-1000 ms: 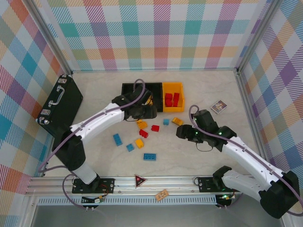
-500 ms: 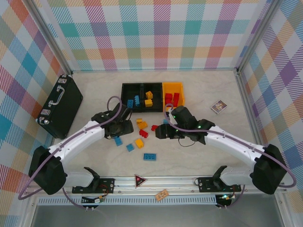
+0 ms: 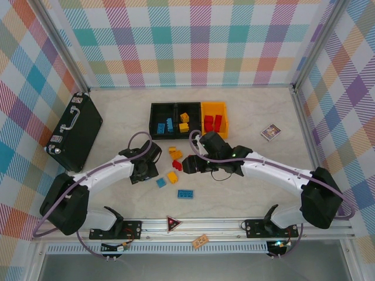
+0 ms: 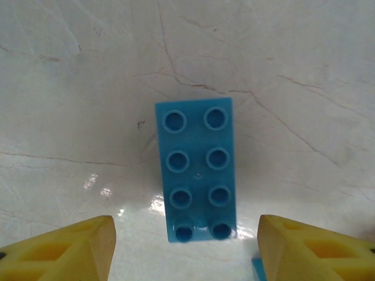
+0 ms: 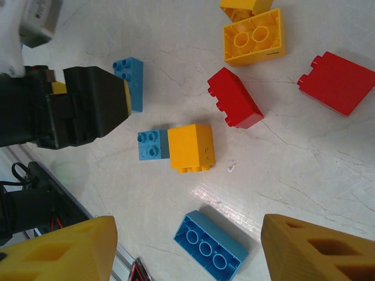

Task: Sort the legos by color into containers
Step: Pick up the lego from the middle-left of the table.

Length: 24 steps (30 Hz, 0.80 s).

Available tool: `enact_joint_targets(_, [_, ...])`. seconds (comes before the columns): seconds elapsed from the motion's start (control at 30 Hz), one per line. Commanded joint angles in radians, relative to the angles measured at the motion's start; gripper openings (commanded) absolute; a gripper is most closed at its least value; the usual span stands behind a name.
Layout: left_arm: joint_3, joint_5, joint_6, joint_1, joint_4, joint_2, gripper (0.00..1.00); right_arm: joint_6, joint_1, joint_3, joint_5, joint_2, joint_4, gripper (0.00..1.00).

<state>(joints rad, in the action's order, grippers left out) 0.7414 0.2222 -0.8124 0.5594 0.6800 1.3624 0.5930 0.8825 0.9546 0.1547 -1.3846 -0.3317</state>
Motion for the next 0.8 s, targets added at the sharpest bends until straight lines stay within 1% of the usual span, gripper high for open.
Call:
enact_joint_targets(0.0, [-0.023,0.022,-0.016,-0.013,-0.06,0.035,0.6,-0.005,0.007,0.024,-0.007,-0.002,-0.004,0.65])
enact_joint_targets(0.1, [-0.023,0.029,-0.002,-0.014,-0.077,0.069,0.49,-0.006,0.007,0.024,-0.01,-0.001,-0.009,0.65])
enact_joint_targets(0.17, [-0.02,0.032,0.005,-0.015,-0.084,0.085,0.47,-0.008,0.007,0.023,-0.013,-0.002,-0.01,0.65])
enact_joint_targets(0.23, [-0.014,0.029,0.012,-0.016,-0.083,0.096,0.34,-0.008,0.006,0.023,-0.016,-0.001,-0.011,0.65])
enact_joint_targets(0.3, [-0.007,0.024,0.018,-0.015,-0.077,0.095,0.29,-0.008,0.006,0.022,-0.019,0.001,-0.013,0.65])
enact_joint_targets(0.4, [0.024,0.024,0.037,-0.015,-0.05,0.081,0.27,-0.007,0.006,0.017,-0.027,0.006,-0.013,0.65])
enact_joint_targets(0.6, [0.137,0.015,0.107,-0.015,0.021,0.036,0.26,0.006,0.006,0.006,-0.057,0.018,-0.019,0.65])
enact_joint_targets(0.77, [0.266,-0.013,0.161,-0.015,0.058,0.065,0.26,0.012,-0.005,0.028,-0.087,0.018,-0.04,0.65])
